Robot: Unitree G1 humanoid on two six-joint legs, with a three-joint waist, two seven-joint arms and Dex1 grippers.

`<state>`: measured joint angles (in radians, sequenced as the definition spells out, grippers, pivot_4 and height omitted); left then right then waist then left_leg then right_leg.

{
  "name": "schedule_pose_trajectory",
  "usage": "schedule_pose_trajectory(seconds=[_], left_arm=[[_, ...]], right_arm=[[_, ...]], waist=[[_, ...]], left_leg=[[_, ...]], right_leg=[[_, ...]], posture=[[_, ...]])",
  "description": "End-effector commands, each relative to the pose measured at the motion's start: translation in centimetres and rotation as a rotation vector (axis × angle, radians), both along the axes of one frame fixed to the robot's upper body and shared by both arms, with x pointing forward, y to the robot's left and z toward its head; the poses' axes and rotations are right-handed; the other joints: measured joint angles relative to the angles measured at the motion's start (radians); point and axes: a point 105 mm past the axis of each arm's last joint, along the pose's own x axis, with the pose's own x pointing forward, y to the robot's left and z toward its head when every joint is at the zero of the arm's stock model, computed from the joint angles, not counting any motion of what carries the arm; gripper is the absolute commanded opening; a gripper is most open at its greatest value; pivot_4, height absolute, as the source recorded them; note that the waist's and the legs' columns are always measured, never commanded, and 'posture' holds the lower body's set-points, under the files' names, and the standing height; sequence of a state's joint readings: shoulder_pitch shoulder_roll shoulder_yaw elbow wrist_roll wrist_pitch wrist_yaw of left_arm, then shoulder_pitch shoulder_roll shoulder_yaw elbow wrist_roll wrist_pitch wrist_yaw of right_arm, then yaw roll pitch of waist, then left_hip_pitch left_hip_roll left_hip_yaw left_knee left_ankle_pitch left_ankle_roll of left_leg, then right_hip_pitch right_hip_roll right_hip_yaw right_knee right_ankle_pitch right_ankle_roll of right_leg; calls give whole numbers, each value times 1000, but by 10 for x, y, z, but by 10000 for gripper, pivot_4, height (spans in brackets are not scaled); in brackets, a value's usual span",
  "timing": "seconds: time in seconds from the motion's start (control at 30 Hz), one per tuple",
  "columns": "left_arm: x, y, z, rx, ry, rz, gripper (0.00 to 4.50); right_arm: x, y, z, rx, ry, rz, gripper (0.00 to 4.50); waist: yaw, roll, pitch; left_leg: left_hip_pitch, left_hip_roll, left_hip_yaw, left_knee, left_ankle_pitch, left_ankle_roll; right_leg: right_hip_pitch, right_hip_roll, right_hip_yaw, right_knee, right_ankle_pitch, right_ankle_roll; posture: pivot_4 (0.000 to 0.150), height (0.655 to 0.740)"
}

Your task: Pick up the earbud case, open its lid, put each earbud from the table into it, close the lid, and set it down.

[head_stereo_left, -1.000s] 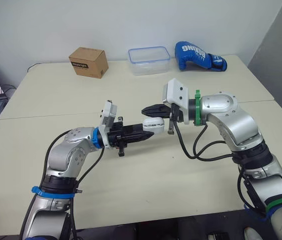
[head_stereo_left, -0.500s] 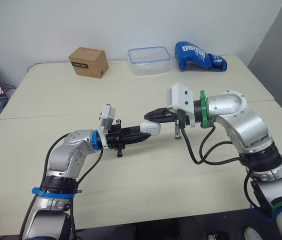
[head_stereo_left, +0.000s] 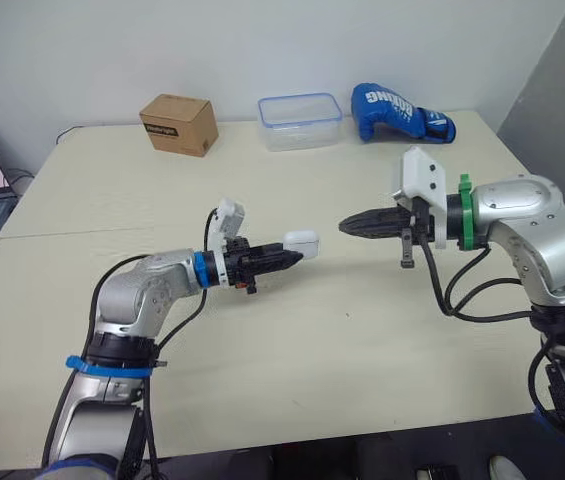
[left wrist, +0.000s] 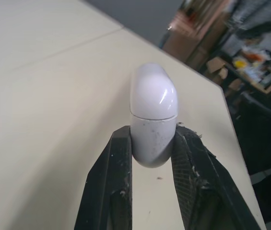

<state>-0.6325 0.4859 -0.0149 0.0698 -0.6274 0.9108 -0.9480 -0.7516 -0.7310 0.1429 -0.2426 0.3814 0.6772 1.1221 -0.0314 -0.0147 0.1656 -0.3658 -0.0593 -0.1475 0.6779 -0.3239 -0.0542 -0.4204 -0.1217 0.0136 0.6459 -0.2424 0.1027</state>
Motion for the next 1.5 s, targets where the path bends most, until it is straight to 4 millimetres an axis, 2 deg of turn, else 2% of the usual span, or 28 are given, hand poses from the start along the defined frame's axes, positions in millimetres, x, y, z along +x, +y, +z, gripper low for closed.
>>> schedule_pose_trajectory(seconds=[0.03, 0.37, 0.63, 0.9, 1.1, 1.17, 1.5], left_arm=[[1, -6, -3, 16, 101, -25, 7607], [18, -12, -13, 24, 230, 25, 7607], [30, -10, -31, 57, 292, 95, 7607], [32, -7, -41, 79, 332, 125, 7607], [41, 0, -48, 108, 339, 199, 7607], [43, 2, -50, 124, 337, 217, 14785], [42, 10, -53, 156, 351, 237, 43386]], right_arm=[[-6, -6, 6, 29, -12, -30, 390], [-12, -16, -10, 46, 53, -100, 390], [-13, -15, -14, 53, 71, -115, 390], [-13, -16, -17, 50, 80, -124, 390], [-11, -17, -17, 45, 81, -128, 390], [-11, -17, -18, 42, 82, -128, 0], [-9, -17, -19, 36, 84, -136, 0]], waist=[[-1, 0, 0], [2, 0, 0], [2, 0, 0], [2, 0, 0], [2, 0, 0], [2, 0, 0], [2, 0, 0]], left_leg=[[0, 0, 0, 0, 0, 0], [0, 0, 0, 0, 0, 0], [0, 0, 0, 0, 0, 0], [0, 0, 0, 0, 0, 0], [0, 0, 0, 0, 0, 0], [0, 0, 0, 1, 0, 0], [1, 0, 0, 1, 0, 0]], right_leg=[[0, 0, 0, 0, 0, 0], [0, 0, 0, 0, 0, 0], [0, 0, 0, 0, 0, 0], [0, 0, 0, 0, 0, 0], [0, 0, 0, 0, 0, 0], [0, 0, 0, 0, 0, 0], [1, 0, 0, 1, 0, 0]], posture=[[1500, 7307], [1500, 7307], [1500, 7307], [1500, 7307], [1500, 7307], [1500, 7307], [1500, 7307]])
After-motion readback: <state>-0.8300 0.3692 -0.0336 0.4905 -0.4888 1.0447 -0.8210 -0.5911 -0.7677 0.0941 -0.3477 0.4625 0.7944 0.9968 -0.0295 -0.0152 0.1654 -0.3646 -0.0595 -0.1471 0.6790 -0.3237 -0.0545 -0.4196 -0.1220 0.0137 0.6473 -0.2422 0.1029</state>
